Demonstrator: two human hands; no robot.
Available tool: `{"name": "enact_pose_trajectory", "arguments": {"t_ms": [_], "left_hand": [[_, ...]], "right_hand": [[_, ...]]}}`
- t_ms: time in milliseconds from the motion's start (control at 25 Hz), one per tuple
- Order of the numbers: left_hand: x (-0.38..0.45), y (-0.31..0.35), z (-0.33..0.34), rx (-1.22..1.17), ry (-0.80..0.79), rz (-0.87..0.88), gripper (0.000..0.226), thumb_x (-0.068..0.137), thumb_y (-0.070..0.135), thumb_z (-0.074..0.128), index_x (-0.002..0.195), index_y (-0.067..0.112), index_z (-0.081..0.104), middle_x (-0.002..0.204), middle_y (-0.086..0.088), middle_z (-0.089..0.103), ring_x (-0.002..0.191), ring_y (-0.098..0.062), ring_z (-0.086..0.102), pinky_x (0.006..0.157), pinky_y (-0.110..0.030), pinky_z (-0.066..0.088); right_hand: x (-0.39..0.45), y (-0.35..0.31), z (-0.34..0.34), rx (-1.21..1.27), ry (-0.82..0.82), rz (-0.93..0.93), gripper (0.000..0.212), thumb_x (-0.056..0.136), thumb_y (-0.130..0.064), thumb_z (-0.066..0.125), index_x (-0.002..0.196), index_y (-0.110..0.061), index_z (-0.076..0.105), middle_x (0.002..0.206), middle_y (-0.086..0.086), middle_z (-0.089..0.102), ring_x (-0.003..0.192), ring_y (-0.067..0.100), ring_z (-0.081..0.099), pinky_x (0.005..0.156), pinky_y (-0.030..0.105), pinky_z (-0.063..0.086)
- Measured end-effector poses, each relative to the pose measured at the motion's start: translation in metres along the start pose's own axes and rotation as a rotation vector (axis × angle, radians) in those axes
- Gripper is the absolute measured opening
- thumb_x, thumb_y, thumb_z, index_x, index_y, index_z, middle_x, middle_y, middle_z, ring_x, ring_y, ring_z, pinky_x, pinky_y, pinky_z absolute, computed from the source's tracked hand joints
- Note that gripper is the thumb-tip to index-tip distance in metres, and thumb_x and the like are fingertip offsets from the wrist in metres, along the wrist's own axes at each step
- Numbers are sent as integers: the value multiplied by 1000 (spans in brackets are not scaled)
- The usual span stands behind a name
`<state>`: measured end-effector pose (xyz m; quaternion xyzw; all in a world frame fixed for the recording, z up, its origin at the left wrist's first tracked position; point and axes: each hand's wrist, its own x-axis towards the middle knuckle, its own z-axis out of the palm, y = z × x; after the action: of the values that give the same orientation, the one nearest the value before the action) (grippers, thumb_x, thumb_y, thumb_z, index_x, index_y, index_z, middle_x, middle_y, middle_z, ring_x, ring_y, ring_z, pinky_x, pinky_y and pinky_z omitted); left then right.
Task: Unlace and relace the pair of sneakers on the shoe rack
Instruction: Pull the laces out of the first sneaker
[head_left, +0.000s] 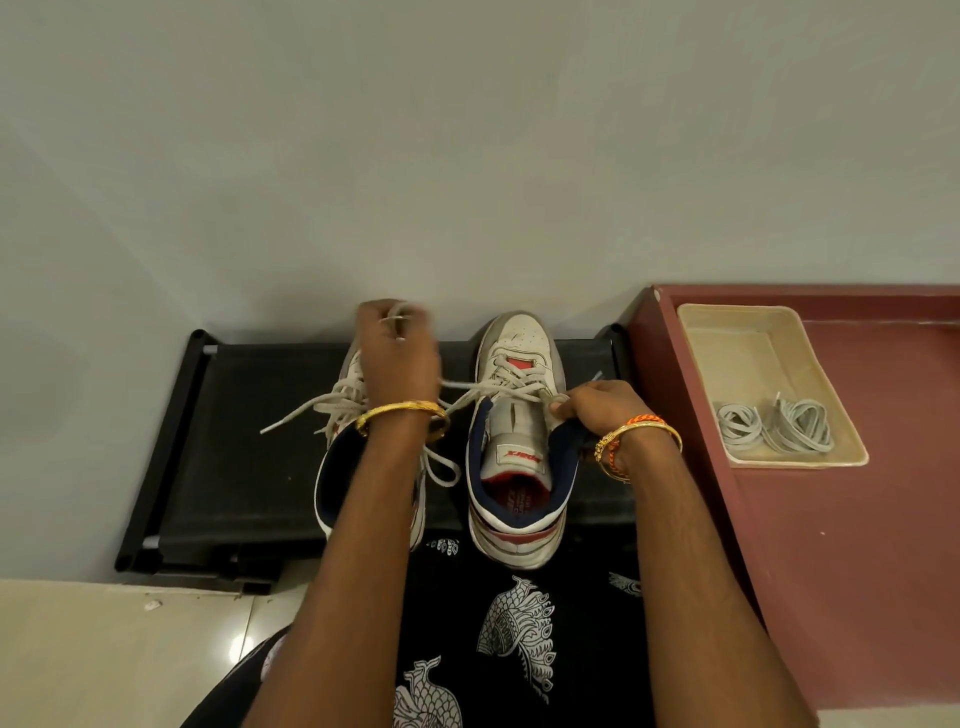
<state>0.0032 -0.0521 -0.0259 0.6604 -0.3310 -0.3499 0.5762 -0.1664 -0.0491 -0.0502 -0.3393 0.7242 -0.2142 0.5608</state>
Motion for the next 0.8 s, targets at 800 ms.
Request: {"name": "enact_pose_trajectory", "arguments": {"t_ms": [800], "left_hand": [[-15,-27,25,469,-50,210,18,81,11,69,68,20,60,150,0,21,112,-1,37,102,-24,33]], "right_hand": [[6,4,1,-8,94,-49,12,86,0,58,95,0,67,79,10,61,68,19,54,76,40,52]]}}
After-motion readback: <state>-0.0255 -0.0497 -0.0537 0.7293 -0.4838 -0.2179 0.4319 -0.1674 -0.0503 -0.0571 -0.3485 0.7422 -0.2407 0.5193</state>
